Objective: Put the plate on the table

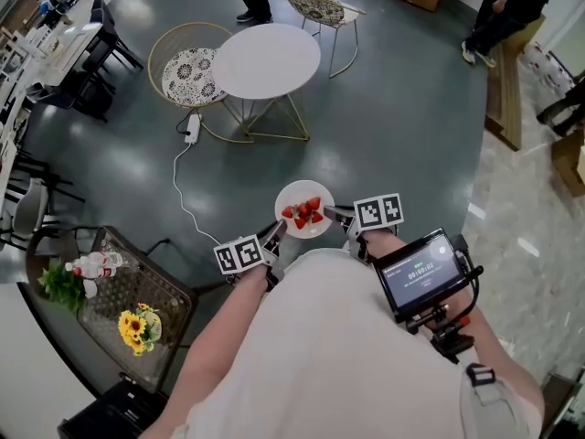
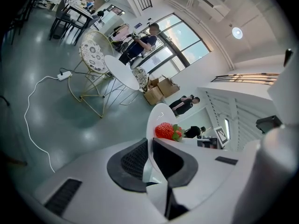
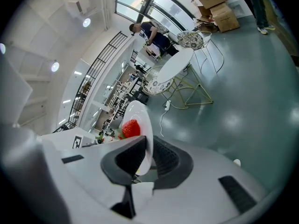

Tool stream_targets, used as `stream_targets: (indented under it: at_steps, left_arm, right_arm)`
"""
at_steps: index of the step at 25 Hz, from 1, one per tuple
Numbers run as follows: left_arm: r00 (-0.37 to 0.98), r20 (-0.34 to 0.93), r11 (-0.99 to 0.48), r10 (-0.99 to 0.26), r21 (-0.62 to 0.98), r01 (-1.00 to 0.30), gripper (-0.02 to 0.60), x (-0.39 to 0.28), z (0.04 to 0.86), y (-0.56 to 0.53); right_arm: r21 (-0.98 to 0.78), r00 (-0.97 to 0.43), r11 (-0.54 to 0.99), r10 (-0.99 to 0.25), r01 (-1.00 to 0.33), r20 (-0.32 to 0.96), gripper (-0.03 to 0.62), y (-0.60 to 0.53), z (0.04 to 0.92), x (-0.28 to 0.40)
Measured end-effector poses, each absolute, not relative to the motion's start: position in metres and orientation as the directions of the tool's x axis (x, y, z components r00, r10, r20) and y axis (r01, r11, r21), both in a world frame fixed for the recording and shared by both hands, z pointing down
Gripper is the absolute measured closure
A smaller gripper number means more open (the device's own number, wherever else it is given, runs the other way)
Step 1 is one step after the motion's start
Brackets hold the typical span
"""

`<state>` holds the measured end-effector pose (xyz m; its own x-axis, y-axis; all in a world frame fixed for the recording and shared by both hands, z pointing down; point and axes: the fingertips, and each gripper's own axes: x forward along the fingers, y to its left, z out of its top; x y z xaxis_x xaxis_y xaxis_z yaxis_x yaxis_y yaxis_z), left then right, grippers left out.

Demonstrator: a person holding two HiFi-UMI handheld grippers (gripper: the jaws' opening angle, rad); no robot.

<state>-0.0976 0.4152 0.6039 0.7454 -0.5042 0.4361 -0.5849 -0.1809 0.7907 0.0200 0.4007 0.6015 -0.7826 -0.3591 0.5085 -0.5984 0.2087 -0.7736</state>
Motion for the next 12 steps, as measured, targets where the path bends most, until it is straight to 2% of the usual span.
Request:
stream_targets:
  at_steps: [12]
  left_arm:
    - [0.751, 0.408, -0.143, -0.52, 0.825, -0.547, 0.566, -0.105, 0.59, 0.414]
  right_arm:
    - [-0.823, -0.815, 0.161, -0.336, -0.544, 0.473, 0.566, 0.399, 0.591, 0.014]
